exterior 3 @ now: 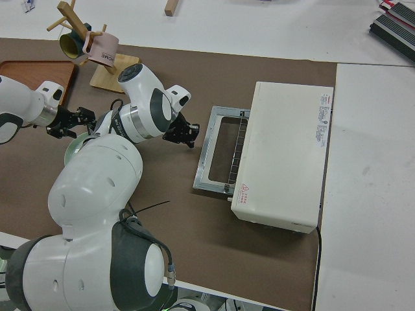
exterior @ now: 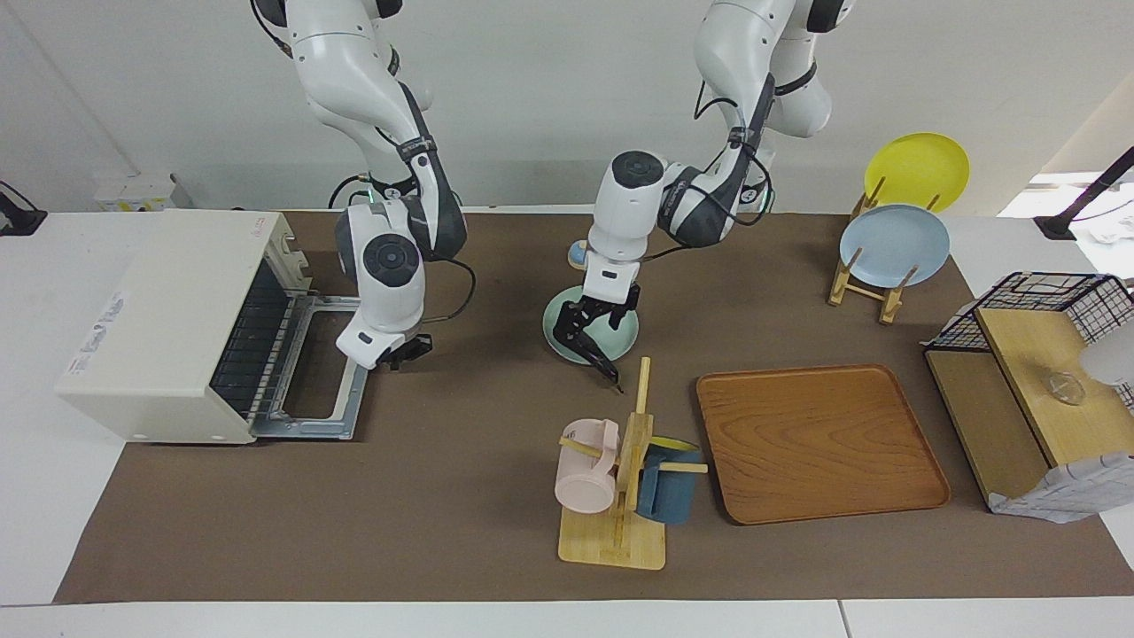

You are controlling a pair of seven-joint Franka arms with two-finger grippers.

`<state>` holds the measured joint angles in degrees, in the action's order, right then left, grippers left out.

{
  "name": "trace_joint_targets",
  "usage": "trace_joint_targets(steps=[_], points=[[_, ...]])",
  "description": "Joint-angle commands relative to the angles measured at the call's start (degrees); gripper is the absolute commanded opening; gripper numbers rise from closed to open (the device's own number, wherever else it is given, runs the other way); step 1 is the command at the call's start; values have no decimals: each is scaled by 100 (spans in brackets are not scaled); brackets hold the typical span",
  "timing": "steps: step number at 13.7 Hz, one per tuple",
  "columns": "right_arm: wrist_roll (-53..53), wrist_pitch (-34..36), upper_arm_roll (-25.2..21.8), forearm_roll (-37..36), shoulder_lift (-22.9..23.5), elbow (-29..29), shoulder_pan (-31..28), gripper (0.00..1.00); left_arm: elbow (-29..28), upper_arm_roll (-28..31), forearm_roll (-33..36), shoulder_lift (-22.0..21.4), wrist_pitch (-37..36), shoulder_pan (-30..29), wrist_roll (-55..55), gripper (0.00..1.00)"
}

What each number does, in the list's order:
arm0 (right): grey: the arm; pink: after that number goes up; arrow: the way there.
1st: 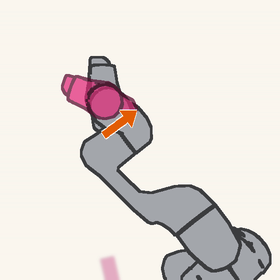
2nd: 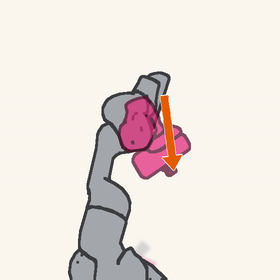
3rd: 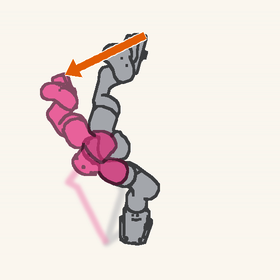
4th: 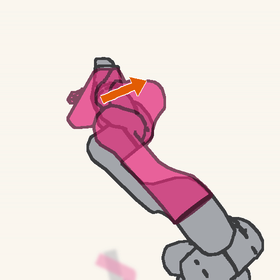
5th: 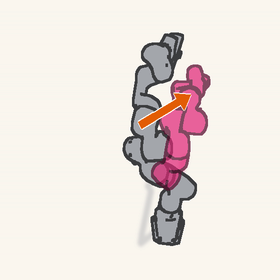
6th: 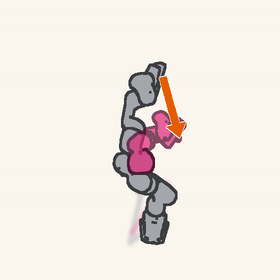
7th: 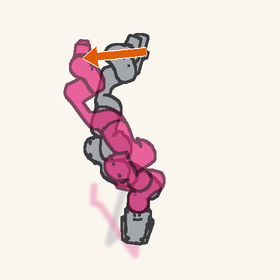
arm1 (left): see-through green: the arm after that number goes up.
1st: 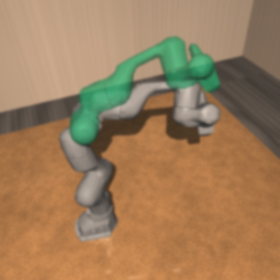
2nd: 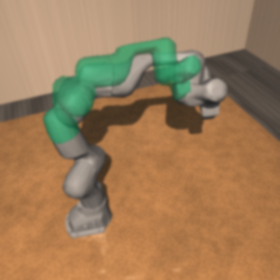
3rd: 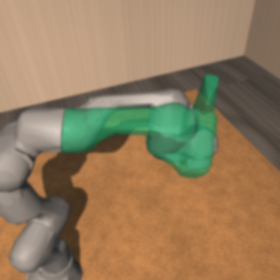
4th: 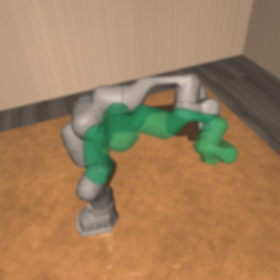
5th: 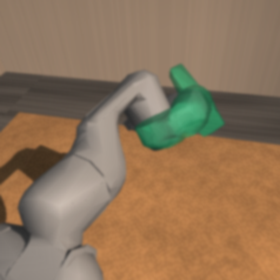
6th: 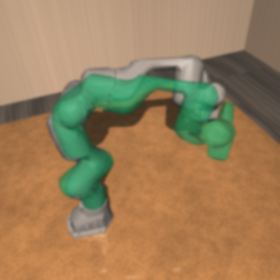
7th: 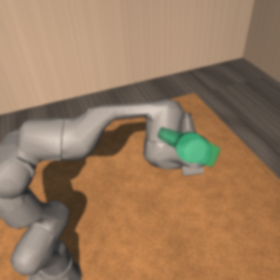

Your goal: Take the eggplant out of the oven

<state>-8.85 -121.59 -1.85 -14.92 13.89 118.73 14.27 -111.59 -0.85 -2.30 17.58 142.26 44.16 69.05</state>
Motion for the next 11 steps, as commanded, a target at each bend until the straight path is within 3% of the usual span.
trace_joint_targets(steps=[1,3,6,8,11], points=[[287,-182,114,-544,-167,292,-267,2,120,112,54,307,364,153,153,92],[401,-164,114,-678,-167,291,-302,3,120,112,54,316,355,145,100,62],[841,55,106,-696,-115,56,-363,3,50,120,63,299,337,154,56,54],[1060,843,114,-696,-44,-602,-328,3,-47,121,63,273,373,163,56,44],[2069,1189,123,-644,-447,-746,-695,4,-56,121,63,264,355,163,47,32]])
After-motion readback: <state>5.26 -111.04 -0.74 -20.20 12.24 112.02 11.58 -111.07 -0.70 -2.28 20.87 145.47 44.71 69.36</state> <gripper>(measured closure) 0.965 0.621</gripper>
